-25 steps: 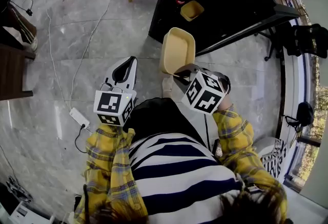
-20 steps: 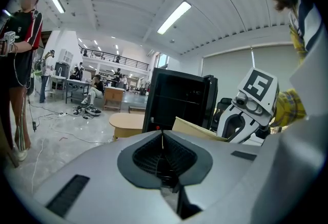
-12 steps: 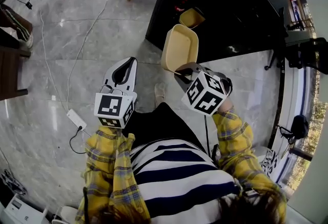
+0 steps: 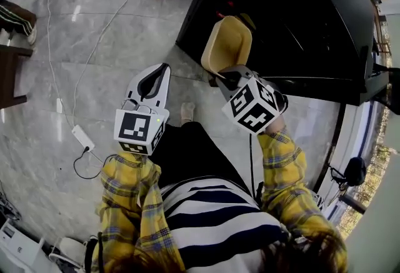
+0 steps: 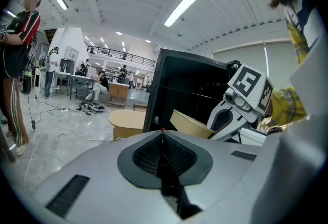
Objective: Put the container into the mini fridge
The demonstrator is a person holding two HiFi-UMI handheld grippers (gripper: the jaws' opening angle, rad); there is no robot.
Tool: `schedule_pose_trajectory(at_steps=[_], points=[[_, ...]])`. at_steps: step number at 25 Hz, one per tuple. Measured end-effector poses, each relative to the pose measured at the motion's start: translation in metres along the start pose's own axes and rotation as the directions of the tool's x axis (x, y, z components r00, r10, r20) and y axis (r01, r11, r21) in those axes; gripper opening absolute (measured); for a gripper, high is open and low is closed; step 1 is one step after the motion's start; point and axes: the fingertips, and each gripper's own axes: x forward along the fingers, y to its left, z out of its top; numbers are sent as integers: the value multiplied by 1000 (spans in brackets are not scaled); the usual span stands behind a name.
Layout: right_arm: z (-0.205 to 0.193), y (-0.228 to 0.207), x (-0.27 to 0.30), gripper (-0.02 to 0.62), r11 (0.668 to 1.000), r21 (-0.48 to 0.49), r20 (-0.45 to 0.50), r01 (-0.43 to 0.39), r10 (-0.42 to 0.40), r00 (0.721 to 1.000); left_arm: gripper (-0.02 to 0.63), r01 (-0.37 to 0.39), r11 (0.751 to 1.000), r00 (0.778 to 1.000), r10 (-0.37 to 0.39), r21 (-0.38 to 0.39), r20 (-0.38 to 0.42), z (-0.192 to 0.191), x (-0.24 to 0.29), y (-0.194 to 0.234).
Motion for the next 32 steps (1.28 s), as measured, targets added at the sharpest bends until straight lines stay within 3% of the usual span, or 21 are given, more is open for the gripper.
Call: schedule_pose_trajectory(at_steps=[7, 15, 23, 32], points=[[2, -58, 25, 29, 998, 33, 8, 56, -56, 998, 18, -28, 999, 1000, 28, -21, 0, -3, 36, 12], [9, -94, 44, 29, 995, 59, -6, 84, -84, 996, 18, -37, 999, 999, 37, -37, 10, -10, 67, 21], [17, -145, 55, 29, 977, 55, -46, 208, -206, 977, 18, -37, 998, 999, 39, -58, 24, -14, 98, 30], [16, -186, 69, 29, 955, 85, -64, 283, -278, 958, 18, -35, 997, 999, 38, -71, 35, -19, 129, 31]])
